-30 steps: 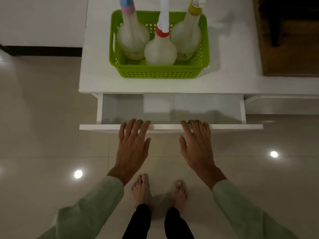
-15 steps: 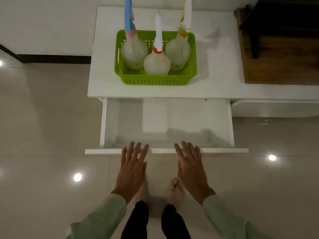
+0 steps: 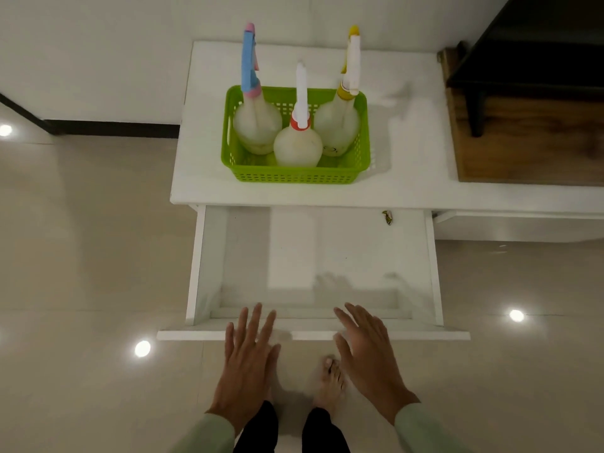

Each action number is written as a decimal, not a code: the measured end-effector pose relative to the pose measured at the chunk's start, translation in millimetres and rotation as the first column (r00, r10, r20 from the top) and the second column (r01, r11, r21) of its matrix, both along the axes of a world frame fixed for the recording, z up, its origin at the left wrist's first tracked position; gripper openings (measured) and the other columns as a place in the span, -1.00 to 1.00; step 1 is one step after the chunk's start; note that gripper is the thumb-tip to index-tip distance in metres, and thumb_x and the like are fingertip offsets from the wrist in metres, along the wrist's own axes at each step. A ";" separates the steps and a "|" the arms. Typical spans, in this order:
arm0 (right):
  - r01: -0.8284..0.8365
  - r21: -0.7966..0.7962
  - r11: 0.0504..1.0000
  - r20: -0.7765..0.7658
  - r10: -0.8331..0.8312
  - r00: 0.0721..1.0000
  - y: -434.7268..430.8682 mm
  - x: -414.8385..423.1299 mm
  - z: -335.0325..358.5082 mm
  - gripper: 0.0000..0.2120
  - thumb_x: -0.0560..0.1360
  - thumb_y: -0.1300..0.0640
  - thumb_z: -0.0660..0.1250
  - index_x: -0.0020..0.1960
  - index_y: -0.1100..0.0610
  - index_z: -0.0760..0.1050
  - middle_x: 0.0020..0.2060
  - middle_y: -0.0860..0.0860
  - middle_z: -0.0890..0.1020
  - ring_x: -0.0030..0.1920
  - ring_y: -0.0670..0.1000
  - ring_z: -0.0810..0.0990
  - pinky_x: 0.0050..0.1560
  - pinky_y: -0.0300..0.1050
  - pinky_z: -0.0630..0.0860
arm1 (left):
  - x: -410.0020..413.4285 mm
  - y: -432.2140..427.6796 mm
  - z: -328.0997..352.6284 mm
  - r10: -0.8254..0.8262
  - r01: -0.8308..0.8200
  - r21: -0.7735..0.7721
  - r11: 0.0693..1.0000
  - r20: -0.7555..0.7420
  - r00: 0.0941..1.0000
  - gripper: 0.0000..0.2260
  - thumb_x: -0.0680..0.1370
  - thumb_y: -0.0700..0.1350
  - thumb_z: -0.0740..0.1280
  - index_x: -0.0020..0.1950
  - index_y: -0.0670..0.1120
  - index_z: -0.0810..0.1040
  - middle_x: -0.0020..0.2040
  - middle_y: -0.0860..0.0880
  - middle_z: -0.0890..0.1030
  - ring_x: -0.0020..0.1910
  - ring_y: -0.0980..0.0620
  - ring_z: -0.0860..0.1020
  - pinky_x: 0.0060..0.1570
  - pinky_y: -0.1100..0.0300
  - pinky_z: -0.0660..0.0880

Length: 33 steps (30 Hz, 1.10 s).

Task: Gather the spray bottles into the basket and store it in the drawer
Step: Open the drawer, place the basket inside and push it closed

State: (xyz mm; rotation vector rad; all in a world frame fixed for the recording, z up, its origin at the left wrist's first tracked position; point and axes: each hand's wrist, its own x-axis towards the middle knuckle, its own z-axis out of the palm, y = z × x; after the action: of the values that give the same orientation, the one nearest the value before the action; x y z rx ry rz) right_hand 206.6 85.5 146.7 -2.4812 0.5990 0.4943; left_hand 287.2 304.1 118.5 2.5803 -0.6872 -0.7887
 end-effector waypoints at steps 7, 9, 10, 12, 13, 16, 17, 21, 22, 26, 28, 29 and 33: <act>0.319 0.179 0.931 0.571 -0.362 0.737 -63.8 122.3 66.2 -0.65 0.62 0.15 0.32 0.39 0.15 0.49 0.32 0.04 0.55 0.37 0.06 0.49 0.40 0.08 0.44 | 136.8 -65.8 71.0 0.418 -0.345 -0.407 0.846 0.105 0.902 -0.49 0.68 0.08 0.08 0.59 -0.07 0.14 0.61 -0.07 0.17 0.60 0.04 0.13 0.54 0.29 0.05; 0.376 0.256 0.891 0.630 -0.448 0.635 -78.7 158.8 76.6 -0.66 0.62 0.14 0.31 0.39 0.16 0.46 0.29 0.02 0.54 0.33 0.03 0.51 0.33 0.08 0.48 | 176.8 -83.8 85.4 0.508 -0.373 -0.510 0.775 0.151 0.848 -0.51 0.69 0.04 0.10 0.57 -0.13 0.17 0.58 -0.11 0.23 0.57 0.03 0.18 0.45 0.51 0.01; 0.403 0.298 0.866 0.629 -0.495 0.600 -84.8 175.0 79.1 -0.64 0.62 0.13 0.30 0.40 0.15 0.44 0.30 0.01 0.53 0.32 0.02 0.51 0.32 0.09 0.49 | 194.1 -91.6 89.6 0.545 -0.385 -0.554 0.738 0.153 0.824 -0.51 0.69 0.04 0.11 0.56 -0.14 0.18 0.56 -0.11 0.25 0.55 0.02 0.21 0.43 0.52 0.04; 0.461 0.402 0.791 0.554 -0.611 0.565 -95.7 203.9 80.1 -0.59 0.62 0.11 0.31 0.44 0.12 0.38 0.35 -0.01 0.49 0.33 0.02 0.48 0.35 0.12 0.47 | 224.2 -105.8 93.7 0.603 -0.437 -0.602 0.668 0.093 0.792 -0.49 0.67 0.05 0.14 0.57 -0.13 0.17 0.56 -0.09 0.26 0.54 0.00 0.25 0.45 0.38 0.14; 0.490 0.446 0.748 0.490 -0.663 0.565 -101.1 216.5 78.8 -0.54 0.61 0.09 0.31 0.48 0.11 0.33 0.38 0.01 0.47 0.36 0.03 0.46 0.37 0.13 0.45 | 238.0 -112.3 93.1 0.618 -0.477 -0.593 0.649 0.046 0.785 -0.47 0.66 0.06 0.15 0.58 -0.12 0.15 0.56 -0.08 0.25 0.54 -0.01 0.25 0.47 0.28 0.17; 0.562 0.507 0.654 0.294 -0.744 0.600 -116.7 244.9 71.2 -0.41 0.59 0.07 0.32 0.56 0.04 0.20 0.46 0.08 0.40 0.41 0.10 0.43 0.41 0.14 0.42 | 269.8 -124.7 86.6 0.623 -0.596 -0.467 0.654 -0.115 0.774 -0.45 0.64 0.00 0.21 0.59 -0.11 0.14 0.53 -0.09 0.31 0.47 -0.07 0.35 0.44 0.05 0.34; 0.579 0.512 0.635 0.232 -0.751 0.619 -121.3 251.8 68.1 -0.39 0.59 0.10 0.31 0.58 0.02 0.17 0.47 0.09 0.40 0.40 0.12 0.45 0.39 0.15 0.46 | 277.6 -126.2 83.9 0.616 -0.624 -0.422 0.657 -0.176 0.768 -0.48 0.64 -0.06 0.22 0.57 -0.10 0.17 0.46 -0.09 0.40 0.37 -0.07 0.44 0.29 0.09 0.45; 0.589 0.517 0.621 0.076 -0.719 0.691 -133.4 265.6 61.0 -0.37 0.52 0.35 0.14 0.52 -0.06 0.28 0.22 0.10 0.59 0.13 0.19 0.66 -0.10 0.16 0.72 | 296.1 -123.5 80.7 0.609 -0.643 -0.316 0.698 -0.210 0.764 -0.55 0.54 -0.29 0.14 0.42 -0.06 0.40 0.15 -0.12 0.58 0.01 -0.10 0.52 -0.22 0.18 0.47; 0.580 0.516 0.631 0.088 -0.712 0.696 -135.3 266.8 59.9 -0.38 0.50 0.38 0.11 0.48 -0.05 0.35 0.16 0.11 0.63 0.07 0.20 0.69 -0.18 0.14 0.72 | 298.6 -122.3 81.6 0.618 -0.651 -0.311 0.693 -0.211 0.758 -0.54 0.52 -0.33 0.13 0.40 -0.05 0.43 0.14 -0.14 0.60 0.01 -0.15 0.56 -0.15 0.07 0.56; 0.567 0.544 0.618 0.115 -0.725 0.679 -137.8 263.6 61.9 -0.38 0.47 0.46 0.09 0.39 -0.03 0.45 0.09 0.15 0.66 -0.01 0.19 0.72 -0.19 0.11 0.73 | 298.0 -117.7 86.9 0.634 -0.689 -0.310 0.655 -0.271 0.724 -0.51 0.51 -0.40 0.12 0.37 -0.05 0.47 0.12 -0.20 0.65 0.12 -0.25 0.61 0.11 -0.21 0.60; 0.556 0.546 0.626 0.131 -0.720 0.682 -138.0 257.6 62.3 -0.36 0.45 0.49 0.08 0.38 -0.02 0.46 0.08 0.17 0.67 -0.02 0.18 0.72 -0.21 0.10 0.73 | 291.2 -116.6 87.8 0.625 -0.689 -0.326 0.647 -0.291 0.724 -0.50 0.52 -0.42 0.12 0.37 -0.05 0.46 0.16 -0.19 0.64 0.14 -0.24 0.61 0.14 -0.20 0.59; 0.551 0.544 0.632 0.141 -0.717 0.683 -138.0 251.5 63.5 -0.36 0.44 0.49 0.08 0.37 -0.02 0.46 0.08 0.17 0.66 -0.01 0.18 0.71 -0.22 0.10 0.73 | 285.3 -115.3 88.7 0.623 -0.689 -0.335 0.642 -0.296 0.724 -0.50 0.52 -0.43 0.12 0.37 -0.05 0.46 0.15 -0.19 0.64 0.13 -0.23 0.61 0.13 -0.21 0.60; 0.537 0.546 0.643 0.159 -0.709 0.687 -128.5 200.0 75.3 -0.35 0.44 0.50 0.09 0.35 -0.05 0.45 0.08 0.13 0.67 0.01 0.14 0.71 -0.25 0.06 0.72 | 239.9 -97.1 101.4 0.594 -0.678 -0.365 0.638 -0.326 0.735 -0.58 0.55 -0.38 0.19 0.33 -0.02 0.46 0.10 -0.15 0.67 0.07 -0.19 0.64 0.05 -0.23 0.62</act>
State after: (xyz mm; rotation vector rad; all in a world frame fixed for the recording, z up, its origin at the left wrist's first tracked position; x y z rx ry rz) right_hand 406.5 -43.0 221.9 -1.6716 1.0091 -0.1113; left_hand 527.2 207.0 219.9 2.0365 0.1277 -0.5111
